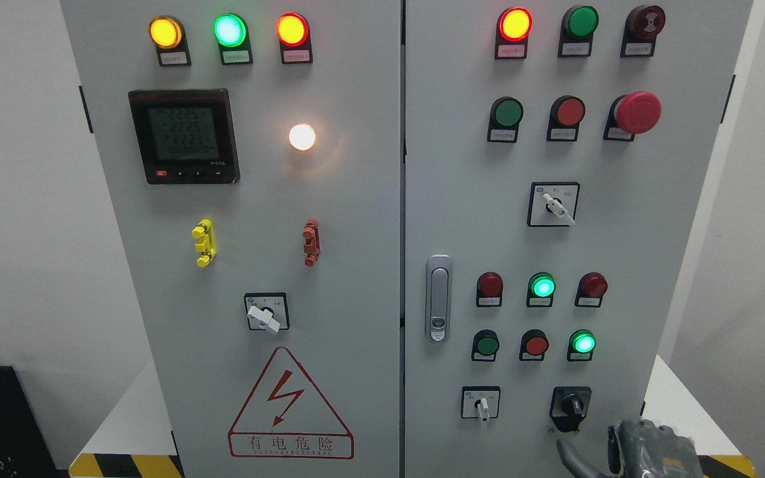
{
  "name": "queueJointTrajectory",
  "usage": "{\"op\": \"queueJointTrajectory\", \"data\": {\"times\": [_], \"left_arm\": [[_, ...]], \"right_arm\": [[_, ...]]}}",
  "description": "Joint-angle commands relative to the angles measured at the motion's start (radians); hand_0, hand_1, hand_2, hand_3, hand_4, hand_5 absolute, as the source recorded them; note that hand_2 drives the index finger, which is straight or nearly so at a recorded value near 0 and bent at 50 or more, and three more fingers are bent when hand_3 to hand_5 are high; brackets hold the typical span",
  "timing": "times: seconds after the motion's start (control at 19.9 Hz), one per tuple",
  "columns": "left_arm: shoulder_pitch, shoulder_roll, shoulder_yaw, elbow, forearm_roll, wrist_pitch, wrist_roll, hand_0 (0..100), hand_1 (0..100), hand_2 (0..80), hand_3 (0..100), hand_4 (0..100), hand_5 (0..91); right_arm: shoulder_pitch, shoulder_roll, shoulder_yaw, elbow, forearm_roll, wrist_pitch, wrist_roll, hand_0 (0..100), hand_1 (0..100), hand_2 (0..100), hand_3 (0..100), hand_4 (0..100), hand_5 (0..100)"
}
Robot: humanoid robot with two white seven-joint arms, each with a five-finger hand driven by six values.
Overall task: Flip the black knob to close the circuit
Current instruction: 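Raise the right hand up toward the black rotary knob, then grip the black knob with the right hand and twist it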
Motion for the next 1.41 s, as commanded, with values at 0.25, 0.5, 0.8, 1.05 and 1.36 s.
{"op": "queueJointTrajectory", "data": {"times": [0.25,0.5,0.8,1.05,1.36], "left_arm": [[0.034,0.0,0.011,-0.034,0.008,0.0,0.0,0,0,0.0,5,3,0.0],[0.034,0.0,0.011,-0.034,0.008,0.0,0.0,0,0,0.0,5,3,0.0],[0.034,0.001,0.011,-0.034,0.008,0.0,0.0,0,0,0.0,5,3,0.0],[0.034,0.0,0.011,-0.034,0.008,0.0,0.0,0,0,0.0,5,3,0.0],[0.034,0.0,0.011,-0.034,0.008,0.0,0.0,0,0,0.0,5,3,0.0]], "right_arm": [[-0.037,0.013,0.021,0.059,0.001,0.019,-0.002,0,4,88,100,82,88],[-0.052,0.01,0.02,0.072,0.0,0.028,-0.002,0,4,89,100,82,88],[-0.059,0.007,0.009,0.076,-0.008,0.039,-0.003,0,5,89,100,82,88],[-0.065,0.002,0.0,0.078,-0.016,0.043,-0.003,0,6,89,100,82,89],[-0.066,0.002,-0.015,0.076,-0.019,0.045,-0.002,0,7,89,100,82,89]]}}
